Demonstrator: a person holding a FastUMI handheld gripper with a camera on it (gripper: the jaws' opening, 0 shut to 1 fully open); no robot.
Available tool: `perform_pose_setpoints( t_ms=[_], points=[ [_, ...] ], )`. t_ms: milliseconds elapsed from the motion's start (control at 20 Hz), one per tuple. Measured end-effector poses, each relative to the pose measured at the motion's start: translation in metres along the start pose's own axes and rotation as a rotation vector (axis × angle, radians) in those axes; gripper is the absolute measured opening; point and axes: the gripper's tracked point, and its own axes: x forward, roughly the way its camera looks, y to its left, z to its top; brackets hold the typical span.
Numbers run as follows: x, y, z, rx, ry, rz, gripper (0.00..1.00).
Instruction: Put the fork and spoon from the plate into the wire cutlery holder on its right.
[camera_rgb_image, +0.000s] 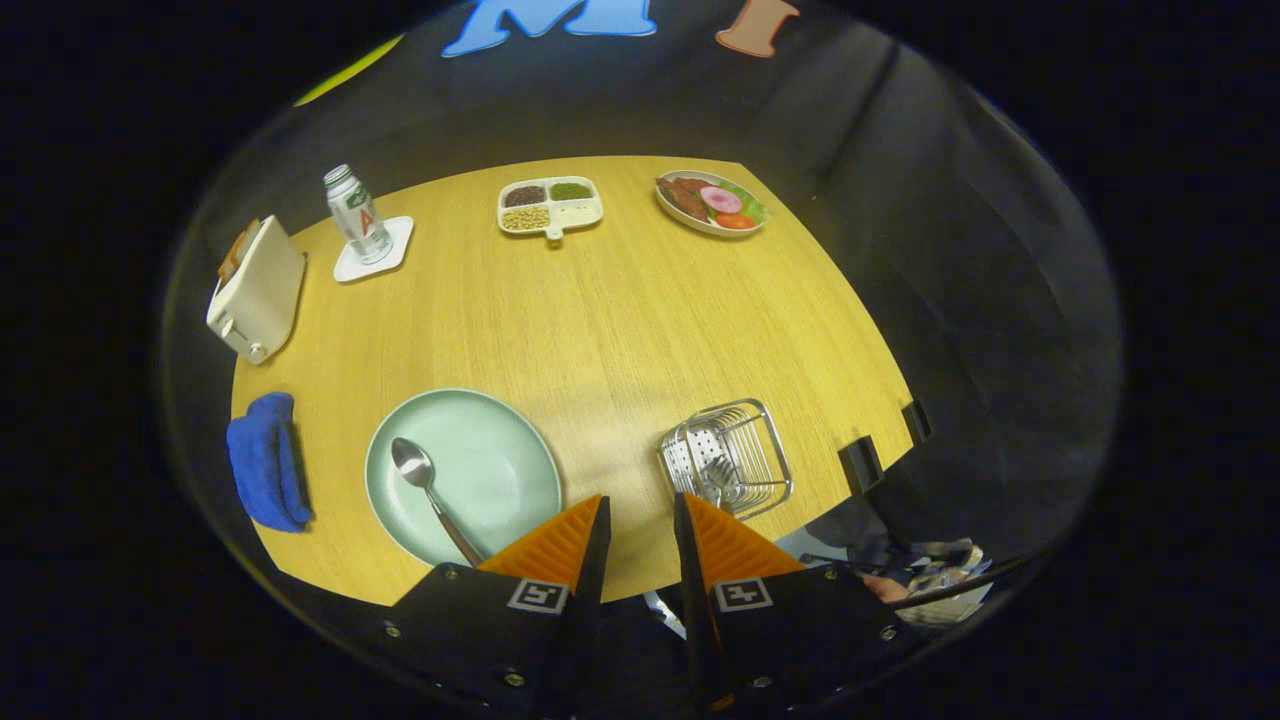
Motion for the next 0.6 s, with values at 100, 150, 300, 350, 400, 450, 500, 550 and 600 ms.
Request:
perform_pose_setpoints(
  t_ms=[100,150,300,350,400,450,500,550,600],
  points=[
    [-0.001,0.02,-0.003,-0.062,0.0,0.023,0.39],
    [-0.002,0.031,-0.005,-0.09,0.001,0.034,0.39],
    [-0.002,0.062,-0.011,-0.161,0.002,0.075,0.39],
    [-0.002,0.07,-0.015,-0.185,0.005,0.086,0.39],
    [0.0,0.078,-0.019,-0.21,0.009,0.095,0.39],
    [0.001,0.085,-0.022,-0.236,0.015,0.105,0.39],
    [0.005,0.091,-0.025,-0.259,0.018,0.116,0.38],
    [0.008,0.099,-0.028,-0.282,0.022,0.128,0.39],
    [0.012,0.105,-0.031,-0.302,0.025,0.136,0.39]
  ],
)
